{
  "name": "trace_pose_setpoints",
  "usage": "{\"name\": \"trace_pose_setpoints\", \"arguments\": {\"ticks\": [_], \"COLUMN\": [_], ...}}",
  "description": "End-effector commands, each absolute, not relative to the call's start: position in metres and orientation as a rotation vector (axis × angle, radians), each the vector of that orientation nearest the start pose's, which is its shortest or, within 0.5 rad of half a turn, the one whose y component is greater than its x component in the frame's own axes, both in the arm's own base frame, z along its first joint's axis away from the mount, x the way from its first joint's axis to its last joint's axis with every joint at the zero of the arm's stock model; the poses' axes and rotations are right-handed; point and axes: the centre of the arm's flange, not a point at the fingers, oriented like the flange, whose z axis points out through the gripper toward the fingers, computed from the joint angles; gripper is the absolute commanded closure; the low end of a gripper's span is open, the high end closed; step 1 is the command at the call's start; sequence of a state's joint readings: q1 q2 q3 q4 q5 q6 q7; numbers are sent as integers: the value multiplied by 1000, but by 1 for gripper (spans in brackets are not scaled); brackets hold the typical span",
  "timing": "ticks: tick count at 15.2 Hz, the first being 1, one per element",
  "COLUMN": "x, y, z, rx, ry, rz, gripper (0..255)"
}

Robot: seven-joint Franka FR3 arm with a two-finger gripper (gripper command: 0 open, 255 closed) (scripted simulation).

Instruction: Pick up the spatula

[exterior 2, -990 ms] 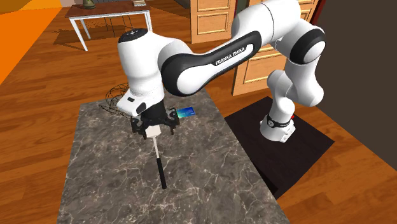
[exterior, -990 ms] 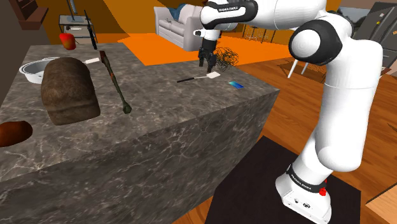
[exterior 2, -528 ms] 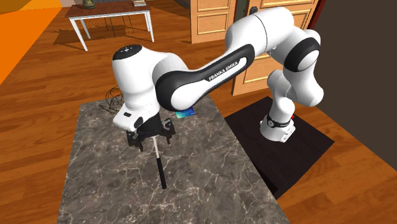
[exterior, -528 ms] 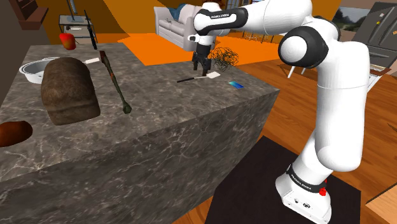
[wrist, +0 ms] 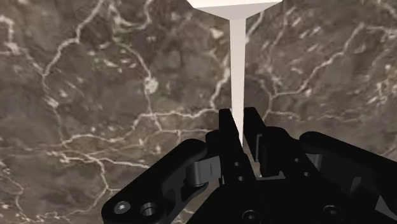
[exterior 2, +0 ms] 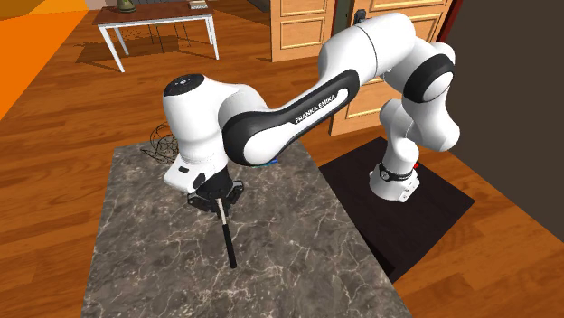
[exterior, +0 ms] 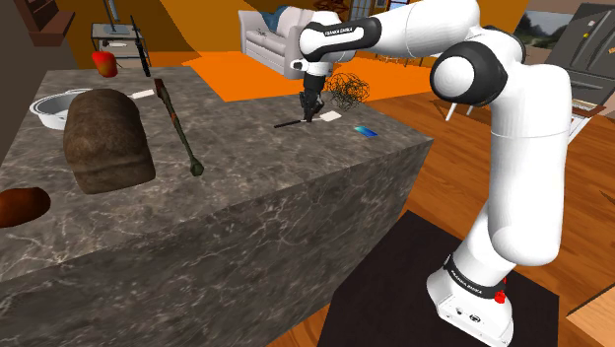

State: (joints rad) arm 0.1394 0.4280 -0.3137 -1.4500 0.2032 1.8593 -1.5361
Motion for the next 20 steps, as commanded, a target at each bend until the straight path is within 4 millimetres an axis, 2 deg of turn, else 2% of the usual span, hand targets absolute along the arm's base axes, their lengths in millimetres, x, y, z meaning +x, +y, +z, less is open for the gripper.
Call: {"name": "trace_pose_setpoints", "arguments": {"ticks": [1, 6, 20], "x": [679, 679, 679], "y": [-69, -70, -70], "z": [451, 451, 525], "rx": [-2438, -2438, -2438], "ry": [-1913, -1913, -1913], "rz": [-81, -81, -81], "gripper": [255, 255, 255]}}
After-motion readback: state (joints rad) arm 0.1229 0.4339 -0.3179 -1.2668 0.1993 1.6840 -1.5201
